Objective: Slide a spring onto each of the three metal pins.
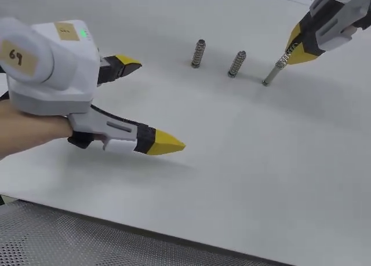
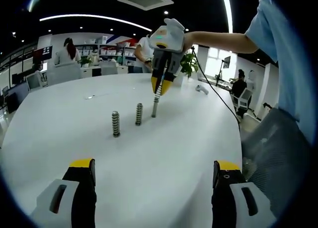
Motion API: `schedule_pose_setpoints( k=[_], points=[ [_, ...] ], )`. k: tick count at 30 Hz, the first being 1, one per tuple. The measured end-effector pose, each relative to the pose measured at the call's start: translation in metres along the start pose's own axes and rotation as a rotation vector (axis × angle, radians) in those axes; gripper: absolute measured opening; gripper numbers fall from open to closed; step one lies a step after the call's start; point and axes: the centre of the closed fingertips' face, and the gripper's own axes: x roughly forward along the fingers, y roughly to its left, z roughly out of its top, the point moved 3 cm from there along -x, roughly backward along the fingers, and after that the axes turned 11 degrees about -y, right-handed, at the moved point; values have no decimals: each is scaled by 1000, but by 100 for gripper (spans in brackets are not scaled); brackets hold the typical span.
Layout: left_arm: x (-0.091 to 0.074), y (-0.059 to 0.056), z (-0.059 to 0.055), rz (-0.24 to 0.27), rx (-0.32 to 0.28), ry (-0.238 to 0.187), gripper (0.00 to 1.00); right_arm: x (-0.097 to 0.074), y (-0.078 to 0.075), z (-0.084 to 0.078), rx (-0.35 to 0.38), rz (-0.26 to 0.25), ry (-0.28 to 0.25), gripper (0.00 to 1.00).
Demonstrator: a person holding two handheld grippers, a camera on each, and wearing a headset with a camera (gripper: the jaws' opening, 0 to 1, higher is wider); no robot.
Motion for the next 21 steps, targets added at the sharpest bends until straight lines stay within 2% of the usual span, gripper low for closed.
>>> schedule_pose_setpoints(
  k=[21],
  points=[
    [-5, 1, -1, 15, -13, -2, 95, 30, -1, -5, -1, 50, 48, 8]
  ],
)
